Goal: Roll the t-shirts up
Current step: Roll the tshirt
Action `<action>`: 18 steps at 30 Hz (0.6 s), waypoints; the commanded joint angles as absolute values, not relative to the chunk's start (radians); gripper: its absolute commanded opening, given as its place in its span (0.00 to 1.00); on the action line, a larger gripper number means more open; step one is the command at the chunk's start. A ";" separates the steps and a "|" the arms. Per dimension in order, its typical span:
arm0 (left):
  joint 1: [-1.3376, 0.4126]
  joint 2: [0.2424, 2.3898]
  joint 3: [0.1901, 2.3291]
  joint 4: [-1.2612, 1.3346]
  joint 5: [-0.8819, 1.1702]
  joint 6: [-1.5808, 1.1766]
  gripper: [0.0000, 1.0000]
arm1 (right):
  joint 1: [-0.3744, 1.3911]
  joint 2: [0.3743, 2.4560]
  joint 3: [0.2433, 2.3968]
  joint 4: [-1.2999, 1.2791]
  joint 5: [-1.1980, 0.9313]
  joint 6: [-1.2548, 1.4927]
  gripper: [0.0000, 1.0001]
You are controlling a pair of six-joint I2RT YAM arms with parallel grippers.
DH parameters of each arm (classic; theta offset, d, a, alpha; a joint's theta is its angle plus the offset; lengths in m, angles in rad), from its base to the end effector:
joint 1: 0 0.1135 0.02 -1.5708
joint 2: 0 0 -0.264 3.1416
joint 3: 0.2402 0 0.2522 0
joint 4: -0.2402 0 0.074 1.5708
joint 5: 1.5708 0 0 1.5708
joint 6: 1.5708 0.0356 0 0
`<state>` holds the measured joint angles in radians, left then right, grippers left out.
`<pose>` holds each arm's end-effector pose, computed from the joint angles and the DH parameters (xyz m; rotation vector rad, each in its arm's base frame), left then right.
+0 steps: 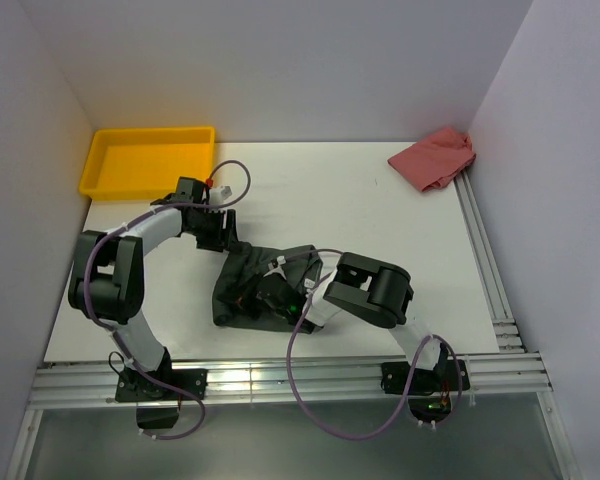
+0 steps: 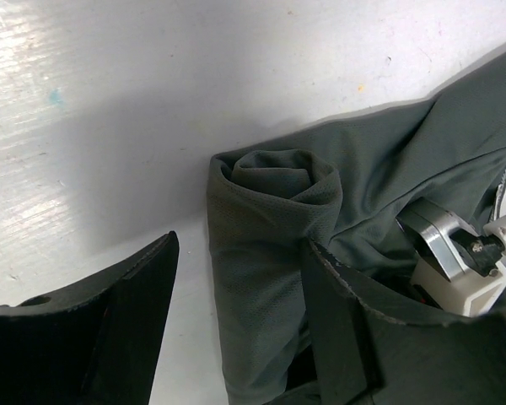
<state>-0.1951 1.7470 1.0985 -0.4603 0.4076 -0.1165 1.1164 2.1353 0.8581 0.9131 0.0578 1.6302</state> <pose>0.3360 -0.0808 0.1778 0.2353 2.6707 -0.6445 0.1739 0.3512 0.0804 0.6520 2.2949 1.5981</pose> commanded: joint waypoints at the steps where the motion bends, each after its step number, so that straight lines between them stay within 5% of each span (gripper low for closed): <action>1: -0.202 1.744 1.098 -0.465 0.454 -0.098 0.66 | 1.108 2.122 0.873 0.796 0.052 1.609 0.00; 18: -0.199 1.663 1.069 -0.420 0.520 -0.106 0.73 | 1.103 2.131 0.910 0.744 0.034 1.588 0.00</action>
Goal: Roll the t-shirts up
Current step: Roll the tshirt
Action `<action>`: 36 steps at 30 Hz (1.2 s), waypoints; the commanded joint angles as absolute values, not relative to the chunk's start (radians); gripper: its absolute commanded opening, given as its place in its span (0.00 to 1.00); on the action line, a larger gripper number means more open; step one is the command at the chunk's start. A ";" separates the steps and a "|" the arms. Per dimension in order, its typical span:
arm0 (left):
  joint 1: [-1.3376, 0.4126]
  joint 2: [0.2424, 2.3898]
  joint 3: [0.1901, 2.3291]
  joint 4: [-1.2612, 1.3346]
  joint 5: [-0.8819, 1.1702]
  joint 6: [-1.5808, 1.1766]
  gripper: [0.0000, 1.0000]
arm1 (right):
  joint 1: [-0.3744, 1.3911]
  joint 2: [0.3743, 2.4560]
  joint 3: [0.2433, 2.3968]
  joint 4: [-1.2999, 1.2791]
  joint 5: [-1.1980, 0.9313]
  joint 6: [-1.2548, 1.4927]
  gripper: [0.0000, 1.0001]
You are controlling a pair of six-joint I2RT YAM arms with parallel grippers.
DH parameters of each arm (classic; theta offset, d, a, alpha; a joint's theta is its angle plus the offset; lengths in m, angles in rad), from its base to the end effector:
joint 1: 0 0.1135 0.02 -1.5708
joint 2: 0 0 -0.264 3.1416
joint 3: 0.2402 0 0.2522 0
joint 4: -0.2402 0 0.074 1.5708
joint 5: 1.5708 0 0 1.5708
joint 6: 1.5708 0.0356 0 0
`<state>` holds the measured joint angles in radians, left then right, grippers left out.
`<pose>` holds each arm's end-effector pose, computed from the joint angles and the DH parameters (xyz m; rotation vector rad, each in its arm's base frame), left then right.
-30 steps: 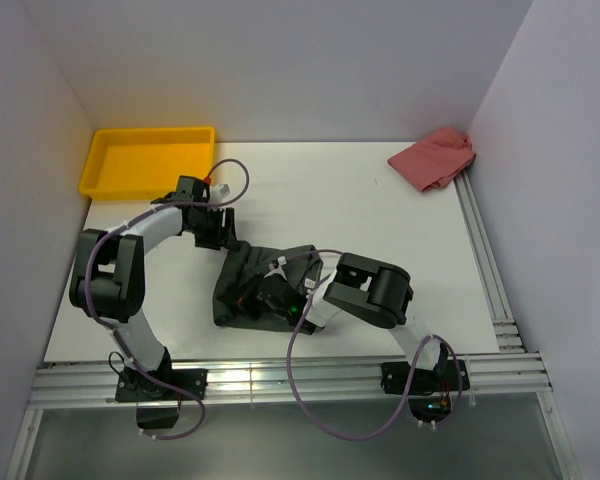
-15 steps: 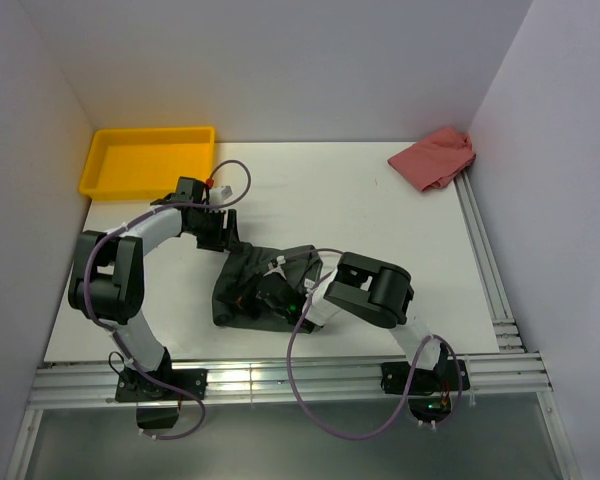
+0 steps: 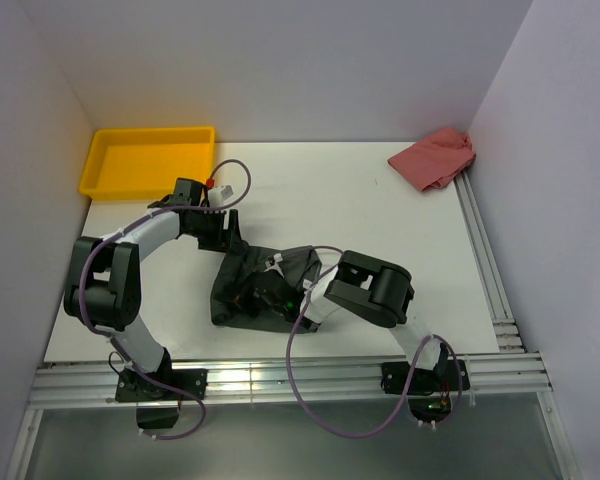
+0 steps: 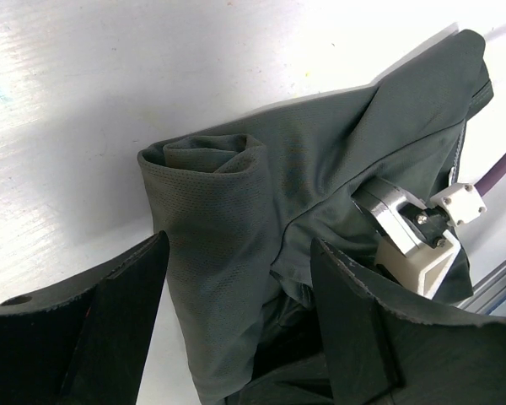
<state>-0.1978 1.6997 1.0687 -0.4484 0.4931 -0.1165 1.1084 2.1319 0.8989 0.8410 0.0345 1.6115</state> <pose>0.3270 -0.0827 0.1863 0.2733 2.6262 -0.7585 0.1793 0.3570 0.0839 0.6280 2.3315 1.5700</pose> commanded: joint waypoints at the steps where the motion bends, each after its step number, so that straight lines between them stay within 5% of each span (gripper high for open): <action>1: -0.199 1.663 1.069 -0.420 0.525 -0.106 0.74 | 1.103 2.132 0.910 0.741 0.034 1.589 0.00; 11: -0.201 1.744 1.095 -0.460 0.419 -0.100 0.61 | 1.101 2.109 0.936 0.657 0.046 1.543 0.00; 15: -0.209 1.750 1.101 -0.462 0.403 -0.103 0.27 | 1.109 2.056 1.004 0.427 0.116 1.465 0.03; 18: -0.218 1.744 1.106 -0.463 0.376 -0.107 0.00 | 1.124 2.017 1.081 0.208 0.201 1.404 0.16; 22: -0.219 1.726 1.103 -0.449 0.310 -0.123 0.00 | 1.161 1.980 1.182 -0.099 0.326 1.359 0.36; 36: -0.218 1.713 1.100 -0.440 0.253 -0.135 0.00 | 1.256 2.075 1.699 -0.722 0.623 1.263 0.41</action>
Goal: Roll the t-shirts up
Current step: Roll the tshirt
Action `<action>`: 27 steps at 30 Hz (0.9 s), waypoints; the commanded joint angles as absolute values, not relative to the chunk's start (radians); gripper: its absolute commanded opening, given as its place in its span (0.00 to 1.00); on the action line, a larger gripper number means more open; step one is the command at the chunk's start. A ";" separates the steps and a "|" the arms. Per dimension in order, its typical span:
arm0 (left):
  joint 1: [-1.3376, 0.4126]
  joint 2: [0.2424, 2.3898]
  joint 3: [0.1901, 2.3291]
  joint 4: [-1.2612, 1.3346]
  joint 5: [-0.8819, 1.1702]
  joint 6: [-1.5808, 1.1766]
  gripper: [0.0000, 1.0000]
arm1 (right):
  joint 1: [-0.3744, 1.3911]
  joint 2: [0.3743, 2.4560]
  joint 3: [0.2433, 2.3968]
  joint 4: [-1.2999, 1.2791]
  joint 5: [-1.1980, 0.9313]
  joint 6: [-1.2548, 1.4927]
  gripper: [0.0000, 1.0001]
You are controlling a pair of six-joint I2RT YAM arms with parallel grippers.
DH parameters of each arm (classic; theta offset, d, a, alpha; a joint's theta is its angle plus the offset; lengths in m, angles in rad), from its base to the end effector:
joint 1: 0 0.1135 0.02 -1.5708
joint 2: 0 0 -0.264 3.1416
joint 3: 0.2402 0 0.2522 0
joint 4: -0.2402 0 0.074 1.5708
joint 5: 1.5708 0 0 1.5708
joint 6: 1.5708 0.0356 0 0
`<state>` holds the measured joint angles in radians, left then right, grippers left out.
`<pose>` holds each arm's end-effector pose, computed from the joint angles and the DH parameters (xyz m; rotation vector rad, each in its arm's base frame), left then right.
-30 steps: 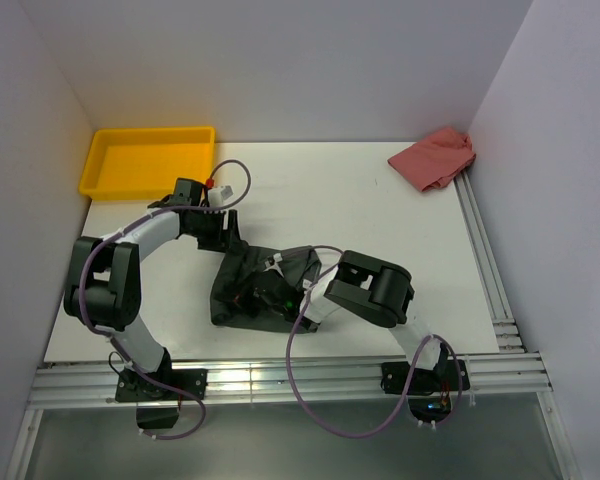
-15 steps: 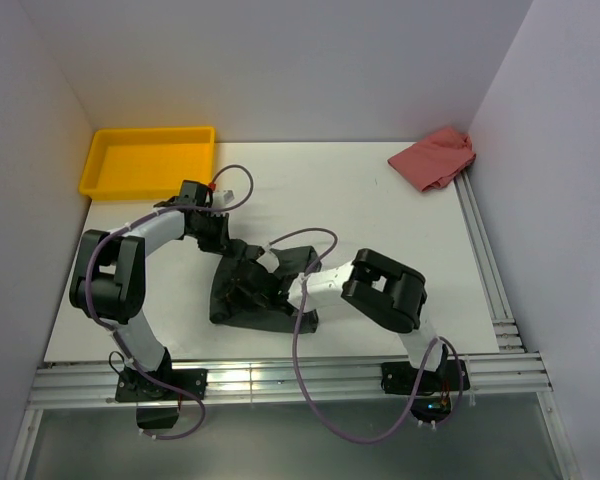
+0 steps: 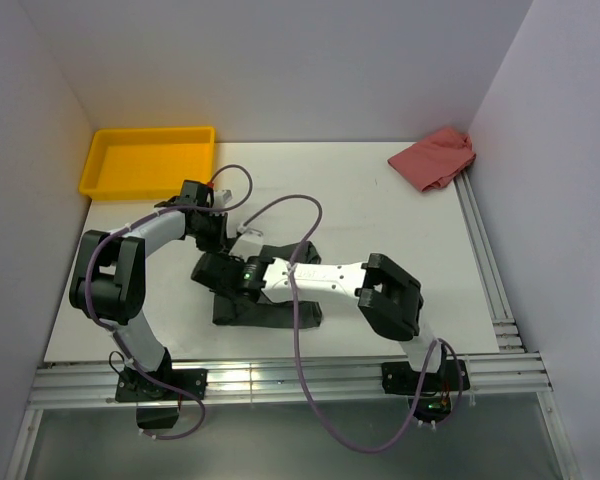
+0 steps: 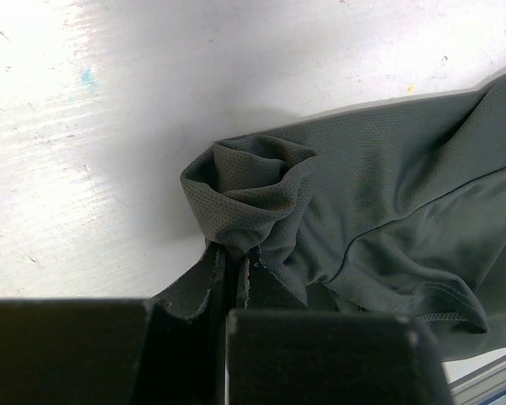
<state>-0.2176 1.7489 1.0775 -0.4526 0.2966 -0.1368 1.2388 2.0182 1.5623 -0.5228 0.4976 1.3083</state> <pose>0.3322 -0.0841 0.1705 0.2014 2.7042 -0.5071 0.1593 0.4098 0.2102 0.2750 2.4429 0.5324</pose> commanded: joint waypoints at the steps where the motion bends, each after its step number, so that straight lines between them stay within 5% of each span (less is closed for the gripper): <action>1: -0.218 1.712 1.101 -0.442 0.255 -0.135 0.00 | 1.258 2.094 1.730 -0.741 0.626 1.256 0.42; 11: -0.218 1.715 1.101 -0.449 0.267 -0.133 0.00 | 1.258 2.278 1.995 -0.856 0.631 1.187 0.45; 27: -0.218 1.730 1.108 -0.449 0.275 -0.133 0.00 | 1.304 2.339 2.016 -0.900 0.588 1.193 0.52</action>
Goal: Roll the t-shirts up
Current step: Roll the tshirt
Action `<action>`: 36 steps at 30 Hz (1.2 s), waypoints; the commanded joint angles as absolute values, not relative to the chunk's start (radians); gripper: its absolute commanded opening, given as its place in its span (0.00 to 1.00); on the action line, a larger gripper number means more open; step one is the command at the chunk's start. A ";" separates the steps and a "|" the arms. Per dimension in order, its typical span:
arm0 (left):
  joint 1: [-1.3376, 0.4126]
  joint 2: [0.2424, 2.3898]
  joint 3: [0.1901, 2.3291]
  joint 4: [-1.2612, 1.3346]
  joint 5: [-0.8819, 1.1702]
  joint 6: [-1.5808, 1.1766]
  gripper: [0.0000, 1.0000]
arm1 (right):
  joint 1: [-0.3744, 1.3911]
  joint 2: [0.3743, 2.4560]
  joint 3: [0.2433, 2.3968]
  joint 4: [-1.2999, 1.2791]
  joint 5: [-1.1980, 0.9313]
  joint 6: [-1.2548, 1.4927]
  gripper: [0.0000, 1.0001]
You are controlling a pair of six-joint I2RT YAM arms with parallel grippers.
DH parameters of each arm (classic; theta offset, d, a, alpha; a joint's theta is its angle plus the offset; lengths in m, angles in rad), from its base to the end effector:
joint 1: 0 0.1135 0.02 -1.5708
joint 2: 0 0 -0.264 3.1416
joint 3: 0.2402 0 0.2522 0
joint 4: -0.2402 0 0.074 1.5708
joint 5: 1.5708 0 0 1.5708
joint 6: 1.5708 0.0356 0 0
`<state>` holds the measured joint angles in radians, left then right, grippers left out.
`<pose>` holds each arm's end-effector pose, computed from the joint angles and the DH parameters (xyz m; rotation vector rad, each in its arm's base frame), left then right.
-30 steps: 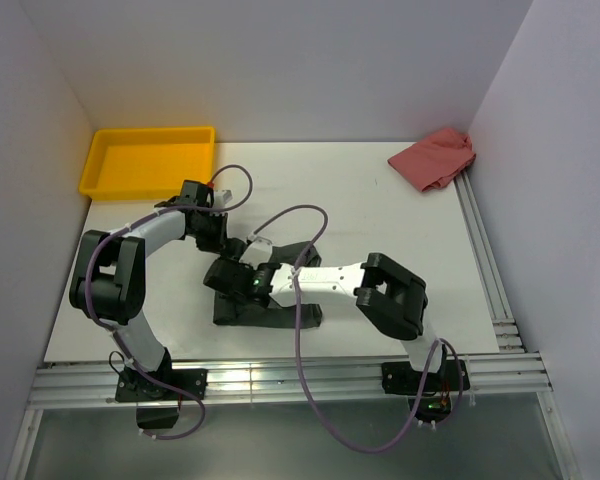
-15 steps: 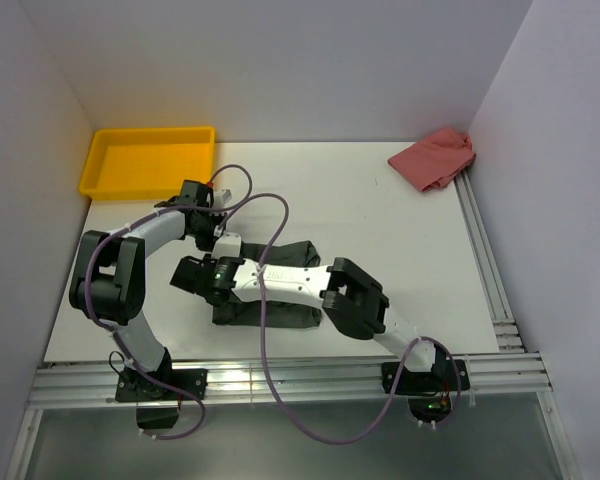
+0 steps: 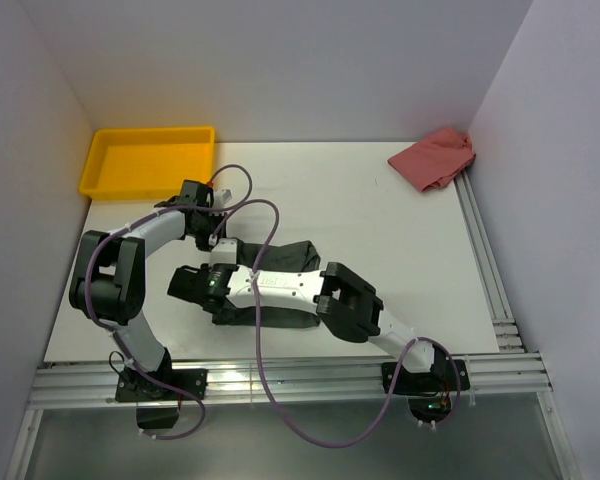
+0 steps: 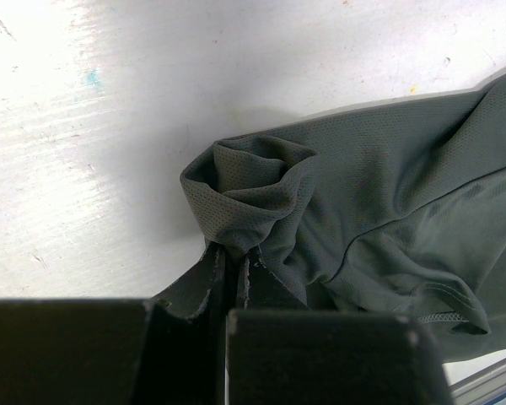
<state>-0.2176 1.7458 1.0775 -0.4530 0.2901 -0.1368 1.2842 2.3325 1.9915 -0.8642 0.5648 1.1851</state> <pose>0.3321 -0.0839 0.1714 0.1997 2.7019 -0.4985 0.1569 0.4649 0.1820 0.0101 2.4903 0.1960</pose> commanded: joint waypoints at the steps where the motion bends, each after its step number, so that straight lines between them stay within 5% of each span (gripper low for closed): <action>1: -0.218 1.730 1.108 -0.451 0.275 -0.133 0.00 | 1.305 2.335 2.011 -0.899 0.589 1.190 0.52; 19: -0.218 1.736 1.109 -0.451 0.272 -0.129 0.07 | 1.324 2.401 2.043 -0.927 0.520 1.184 0.56; 24: -0.218 1.729 1.108 -0.453 0.282 -0.127 0.30 | 1.322 2.373 1.947 -0.833 0.468 1.184 0.44; 28: -0.216 1.707 1.108 -0.451 0.305 -0.123 0.51 | 1.309 2.280 1.795 -0.685 0.410 1.189 0.15; 31: -0.204 1.680 1.104 -0.440 0.347 -0.124 0.65 | 1.284 2.182 1.607 -0.435 0.358 1.212 0.07; 36: -0.181 1.638 1.092 -0.430 0.403 -0.123 0.73 | 1.246 2.056 1.286 -0.089 0.279 1.256 0.04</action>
